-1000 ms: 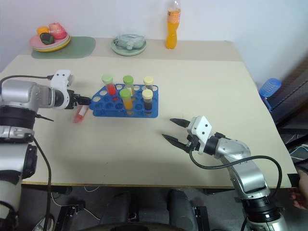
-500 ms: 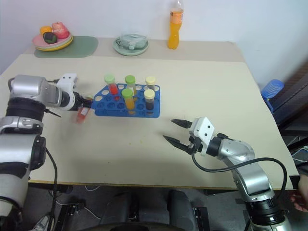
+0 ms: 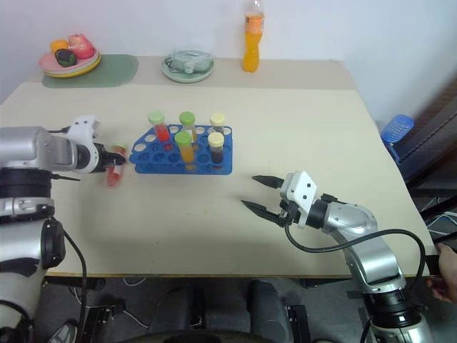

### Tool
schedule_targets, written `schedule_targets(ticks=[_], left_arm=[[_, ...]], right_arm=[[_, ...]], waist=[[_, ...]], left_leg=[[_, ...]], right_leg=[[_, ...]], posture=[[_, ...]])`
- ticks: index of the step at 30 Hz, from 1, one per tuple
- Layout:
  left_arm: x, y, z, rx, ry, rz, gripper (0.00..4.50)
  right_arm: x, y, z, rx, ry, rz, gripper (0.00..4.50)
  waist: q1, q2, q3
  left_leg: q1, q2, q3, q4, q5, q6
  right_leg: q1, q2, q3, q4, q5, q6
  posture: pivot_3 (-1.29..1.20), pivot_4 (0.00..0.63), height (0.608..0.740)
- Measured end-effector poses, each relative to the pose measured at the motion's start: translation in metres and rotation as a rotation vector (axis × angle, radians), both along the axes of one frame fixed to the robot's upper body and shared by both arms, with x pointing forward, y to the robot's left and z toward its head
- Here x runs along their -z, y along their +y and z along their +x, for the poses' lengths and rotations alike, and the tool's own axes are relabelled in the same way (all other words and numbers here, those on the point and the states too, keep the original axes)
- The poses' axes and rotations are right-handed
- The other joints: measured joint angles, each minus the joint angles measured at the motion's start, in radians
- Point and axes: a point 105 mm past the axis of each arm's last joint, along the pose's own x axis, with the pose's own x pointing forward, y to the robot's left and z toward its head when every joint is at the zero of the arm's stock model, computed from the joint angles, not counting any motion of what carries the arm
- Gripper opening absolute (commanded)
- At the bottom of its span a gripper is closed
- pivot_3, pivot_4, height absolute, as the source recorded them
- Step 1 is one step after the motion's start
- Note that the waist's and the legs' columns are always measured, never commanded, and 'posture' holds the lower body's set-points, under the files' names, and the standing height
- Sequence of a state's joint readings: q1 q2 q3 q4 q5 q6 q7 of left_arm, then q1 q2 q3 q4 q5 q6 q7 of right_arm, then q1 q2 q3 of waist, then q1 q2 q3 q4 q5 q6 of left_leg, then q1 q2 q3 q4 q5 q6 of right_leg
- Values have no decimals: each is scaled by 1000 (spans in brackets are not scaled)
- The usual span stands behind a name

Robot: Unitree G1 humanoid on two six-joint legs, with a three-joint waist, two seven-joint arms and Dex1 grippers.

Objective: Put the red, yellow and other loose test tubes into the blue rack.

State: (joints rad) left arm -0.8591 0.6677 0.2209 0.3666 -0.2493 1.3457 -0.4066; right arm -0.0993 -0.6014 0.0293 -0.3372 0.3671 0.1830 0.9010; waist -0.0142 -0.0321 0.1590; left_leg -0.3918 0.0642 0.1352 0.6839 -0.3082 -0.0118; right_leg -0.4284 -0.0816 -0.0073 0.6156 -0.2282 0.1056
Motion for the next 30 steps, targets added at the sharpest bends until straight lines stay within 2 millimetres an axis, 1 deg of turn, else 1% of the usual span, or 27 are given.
schedule_targets(ticks=[2,3,5,7,10,12,14,15,17,20,22,25,30], left_arm=[[-23,7,3,22,-256,88,758],[-35,6,4,32,-374,127,758],[-53,3,2,30,-544,157,758],[-69,-6,-3,54,-671,162,758],[-81,-16,-14,106,-827,232,758],[-83,-24,-20,129,-918,262,758],[-81,-43,-30,188,-1049,214,758],[-75,-52,-32,224,-1070,190,758],[-70,-61,-36,268,-1109,175,758],[-72,-76,-44,346,-1198,136,758],[-66,-86,-44,384,-1230,112,758],[-48,-91,-37,384,-1213,88,758],[-20,-96,-27,383,-1190,106,758]], right_arm=[[1,0,2,-5,4,-2,3089],[1,-1,3,-6,7,-3,3089],[0,0,4,-16,4,-4,3089],[0,0,4,-23,2,-5,3089],[1,-1,5,-26,7,-6,3089],[2,-2,5,-25,10,-7,3089],[3,-4,4,-19,15,-10,3089],[3,-4,4,-16,15,-11,3089],[4,-6,4,-9,18,-11,3089],[7,-10,2,9,30,-11,3089],[7,-12,2,20,27,-10,3089],[3,-14,1,31,11,-13,3089],[2,-18,-3,53,11,-26,3089]], waist=[[1,0,0],[3,0,0],[11,0,0],[17,-1,0],[22,-1,-1],[23,0,-1],[25,0,-1],[26,0,-1],[26,0,-1],[26,0,-1],[26,0,-2],[24,0,-2],[26,0,-2]], left_leg=[[0,0,0,0,0,0],[0,0,0,0,0,0],[0,0,0,1,0,0],[0,0,0,1,0,0],[0,0,1,0,0,0],[0,0,1,0,0,0],[0,0,1,1,0,0],[0,0,1,1,0,0],[0,0,1,1,0,1],[0,-1,1,1,0,1],[0,-1,1,1,0,1],[0,-1,1,1,0,1],[0,-1,1,1,-1,1]], right_leg=[[0,0,0,0,0,0],[0,0,0,0,0,0],[0,-1,0,-1,0,0],[1,0,0,-1,0,0],[1,0,0,-1,0,0],[1,0,0,-1,0,0],[1,-1,0,-2,0,0],[1,-1,0,-2,0,0],[1,0,0,-2,0,0],[1,0,0,-2,0,0],[1,0,0,-2,0,0],[1,0,0,-2,0,0],[1,0,0,-2,0,0]], posture=[[0,150,740],[0,150,740],[0,150,740],[0,150,740],[0,150,740],[0,150,740],[0,150,740],[0,150,740],[0,150,740],[0,150,740],[0,150,740],[0,150,740],[0,150,740]])
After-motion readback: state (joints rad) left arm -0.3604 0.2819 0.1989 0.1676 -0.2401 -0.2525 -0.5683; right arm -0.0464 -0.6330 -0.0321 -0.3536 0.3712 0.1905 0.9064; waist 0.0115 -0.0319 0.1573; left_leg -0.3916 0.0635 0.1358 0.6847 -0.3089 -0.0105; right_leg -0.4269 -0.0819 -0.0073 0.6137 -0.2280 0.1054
